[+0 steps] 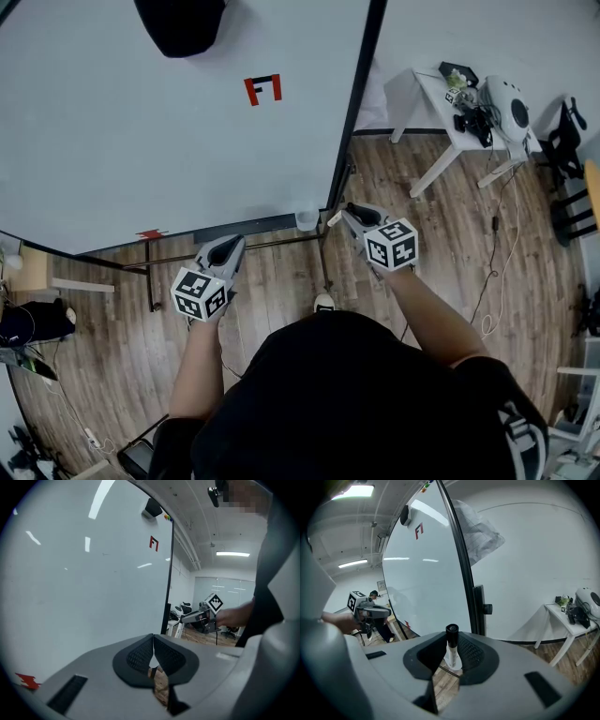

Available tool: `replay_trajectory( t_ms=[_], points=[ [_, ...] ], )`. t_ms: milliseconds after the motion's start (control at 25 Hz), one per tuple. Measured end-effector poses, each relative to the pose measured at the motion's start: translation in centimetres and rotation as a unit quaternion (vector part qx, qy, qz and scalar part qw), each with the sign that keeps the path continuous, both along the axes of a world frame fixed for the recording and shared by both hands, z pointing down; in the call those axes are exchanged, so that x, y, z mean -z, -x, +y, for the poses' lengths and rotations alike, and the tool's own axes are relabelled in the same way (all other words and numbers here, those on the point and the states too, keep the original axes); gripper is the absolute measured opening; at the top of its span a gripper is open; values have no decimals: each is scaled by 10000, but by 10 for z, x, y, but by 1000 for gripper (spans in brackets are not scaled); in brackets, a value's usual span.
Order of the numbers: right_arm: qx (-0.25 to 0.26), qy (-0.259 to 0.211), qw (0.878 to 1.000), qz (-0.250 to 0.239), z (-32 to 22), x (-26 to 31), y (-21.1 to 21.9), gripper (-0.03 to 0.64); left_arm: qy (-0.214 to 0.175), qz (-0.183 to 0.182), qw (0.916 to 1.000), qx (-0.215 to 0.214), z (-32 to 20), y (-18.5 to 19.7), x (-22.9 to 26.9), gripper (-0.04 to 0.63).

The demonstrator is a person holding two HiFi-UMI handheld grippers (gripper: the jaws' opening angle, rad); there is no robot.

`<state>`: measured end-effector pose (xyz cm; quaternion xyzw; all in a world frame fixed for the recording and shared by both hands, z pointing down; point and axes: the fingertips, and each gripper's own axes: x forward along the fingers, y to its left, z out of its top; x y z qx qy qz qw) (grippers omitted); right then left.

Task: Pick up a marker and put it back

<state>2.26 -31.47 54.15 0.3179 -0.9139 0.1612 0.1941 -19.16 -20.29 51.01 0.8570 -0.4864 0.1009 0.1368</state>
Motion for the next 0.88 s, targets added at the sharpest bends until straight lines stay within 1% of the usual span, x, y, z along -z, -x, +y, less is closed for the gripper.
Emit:
replay_trajectory(
  t_ms=[240,520,880],
  points=[
    [132,14,9999,5,-8,-5,12,66,51,1,10000,78,-2,4,-5,14],
    [353,-4,9994,42,-25,-14,32,66,129,13,9995,295,-5,15,-9,14],
    [634,170,9977,147,-43,-50,58,66,291,44,9983,500,-15,19,-23,14]
  ],
)
